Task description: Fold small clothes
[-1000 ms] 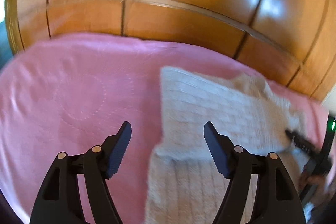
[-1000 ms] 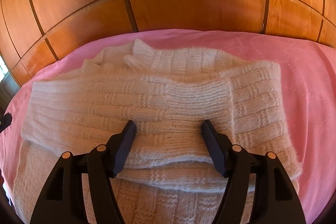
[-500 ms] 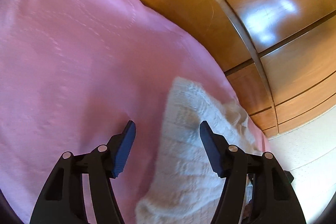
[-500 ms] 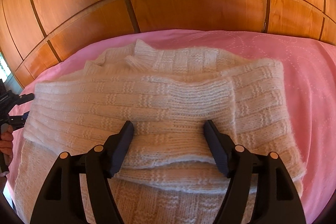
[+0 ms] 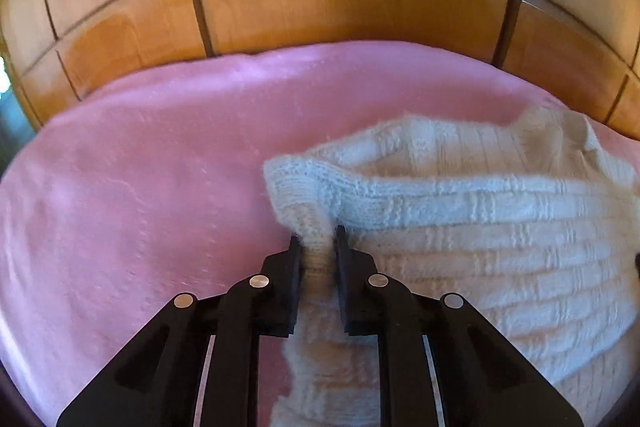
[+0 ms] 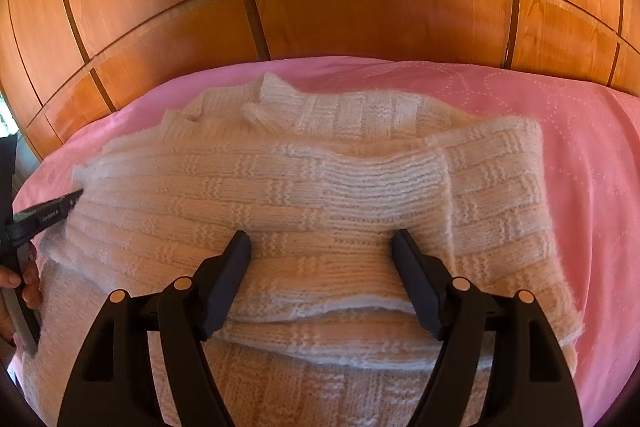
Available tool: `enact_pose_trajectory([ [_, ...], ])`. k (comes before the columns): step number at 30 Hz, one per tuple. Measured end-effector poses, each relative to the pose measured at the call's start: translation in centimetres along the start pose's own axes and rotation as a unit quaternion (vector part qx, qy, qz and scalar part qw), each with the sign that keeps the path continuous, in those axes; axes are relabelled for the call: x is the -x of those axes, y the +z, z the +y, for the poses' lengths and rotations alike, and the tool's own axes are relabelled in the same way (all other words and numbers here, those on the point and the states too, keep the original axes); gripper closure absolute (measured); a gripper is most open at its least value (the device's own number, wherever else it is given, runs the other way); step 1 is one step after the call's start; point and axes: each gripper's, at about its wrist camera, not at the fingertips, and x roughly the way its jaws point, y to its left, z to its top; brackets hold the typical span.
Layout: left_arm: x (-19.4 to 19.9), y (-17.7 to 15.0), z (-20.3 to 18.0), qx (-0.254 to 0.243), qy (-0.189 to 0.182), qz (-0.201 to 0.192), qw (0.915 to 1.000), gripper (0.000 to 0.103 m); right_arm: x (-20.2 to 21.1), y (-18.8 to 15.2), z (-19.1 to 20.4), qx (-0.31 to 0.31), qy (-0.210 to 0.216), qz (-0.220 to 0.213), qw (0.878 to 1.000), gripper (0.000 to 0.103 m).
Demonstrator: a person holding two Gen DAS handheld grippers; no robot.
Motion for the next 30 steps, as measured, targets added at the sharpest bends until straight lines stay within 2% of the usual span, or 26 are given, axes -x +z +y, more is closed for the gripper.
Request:
enact_pose_trajectory([
  [2, 0.9, 0.2, 0.2, 0.016, 0.008, 0.001, 0.9998, 0.081, 0.0, 0.0, -0.1, -0.002, 0.003, 0.0, 1.0, 0.029],
  [4, 2.7, 0.2, 0.4, 0.032, -0.006, -0.008, 0.9994, 0.066, -0.1, 0.0, -0.1, -0.003, 0.005, 0.0, 1.0, 0.028],
  [6, 5.4, -0.5, 0.9, 0.043, -0.019, -0.03, 0.9985, 0.058, -0.1, 0.0, -0.2, -0.003, 0.008, -0.001, 1.0, 0.027],
  [10, 10.2, -2.2, 0.5, 0.031, -0.026, -0.069, 0.9968, 0.049, 0.1, -0.2, -0.2, -0.003, 0.009, -0.001, 1.0, 0.026],
  [13, 12.9, -3.9, 0.3, 0.023, -0.033, -0.083, 0.9958, 0.043, 0.2, -0.2, -0.2, -0.003, 0.009, -0.002, 1.0, 0.025],
  [18, 15.1, -7.0, 0.0, 0.02, -0.046, -0.076, 0.9958, 0.042, 0.0, -0.1, 0.1, 0.005, 0.008, 0.001, 1.0, 0.021],
  [23, 16.3, -9.9, 0.2, 0.02, -0.05, -0.065, 0.9964, 0.042, 0.0, 0.1, 0.9, 0.02, -0.012, 0.01, 1.0, 0.018],
  [25, 16.9, -11.1, 0.3, 0.019, -0.05, -0.06, 0.9968, 0.042, 0.5, 0.1, 1.3, 0.029, -0.02, 0.02, 0.999, 0.012],
  [30, 17.2, -13.3, 1.2, 0.019, -0.043, -0.046, 0.9979, 0.042, 3.2, -0.9, 0.8, 0.034, -0.016, 0.031, 0.999, 0.009],
])
